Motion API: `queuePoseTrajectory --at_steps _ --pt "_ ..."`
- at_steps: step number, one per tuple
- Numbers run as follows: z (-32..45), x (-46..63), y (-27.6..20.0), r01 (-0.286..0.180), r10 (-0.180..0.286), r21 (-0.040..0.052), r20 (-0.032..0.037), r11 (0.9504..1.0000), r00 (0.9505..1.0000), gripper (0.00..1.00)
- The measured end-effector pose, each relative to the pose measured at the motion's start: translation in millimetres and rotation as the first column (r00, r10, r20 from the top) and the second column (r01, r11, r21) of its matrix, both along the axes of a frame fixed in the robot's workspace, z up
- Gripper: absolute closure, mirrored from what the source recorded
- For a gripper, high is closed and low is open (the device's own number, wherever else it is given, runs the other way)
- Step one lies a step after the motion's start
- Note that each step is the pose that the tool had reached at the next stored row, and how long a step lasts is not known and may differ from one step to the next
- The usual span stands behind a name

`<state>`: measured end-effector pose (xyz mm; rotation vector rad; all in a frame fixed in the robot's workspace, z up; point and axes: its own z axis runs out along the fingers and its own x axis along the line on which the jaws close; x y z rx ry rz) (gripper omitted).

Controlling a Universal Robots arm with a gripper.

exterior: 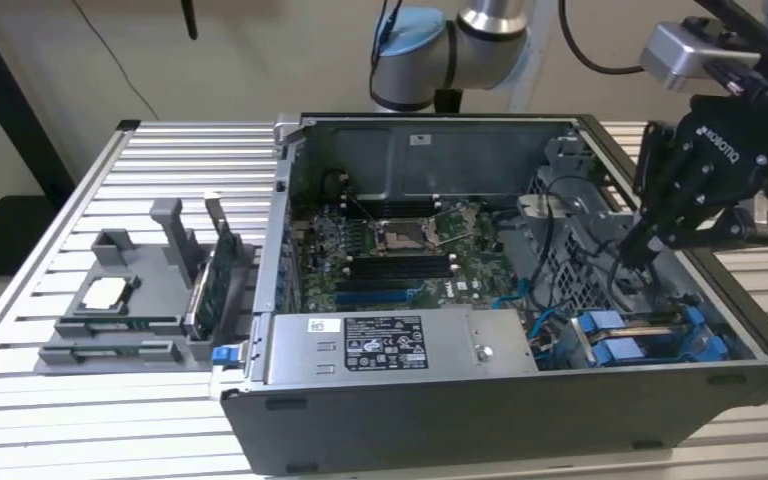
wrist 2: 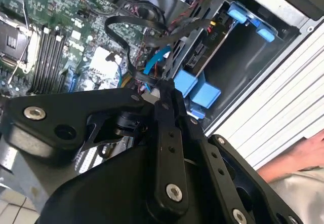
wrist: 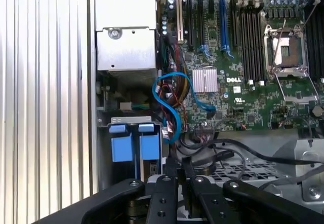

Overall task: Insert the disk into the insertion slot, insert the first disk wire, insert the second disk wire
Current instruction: 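Insert the second disk wire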

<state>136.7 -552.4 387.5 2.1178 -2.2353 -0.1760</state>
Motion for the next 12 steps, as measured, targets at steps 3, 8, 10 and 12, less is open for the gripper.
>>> queuePoseTrajectory --at_steps 3,8,10,12 --pt "-1.7 -5.4 -5.4 0.000 0.000 0.0012 0.0186 1.0000 0.9998 0.84" --pt "-5.6 -10.1 -9.3 0.000 0.000 0.0020 0.0550 1.0000 0.9985 0.84" --pt "-8.6 -10.1 -9.4 0.000 0.000 0.0023 0.0635 1.0000 0.9980 0.84" --pt "-11.7 -10.1 -9.4 0.000 0.000 0.0023 0.0704 1.0000 0.9975 0.84"
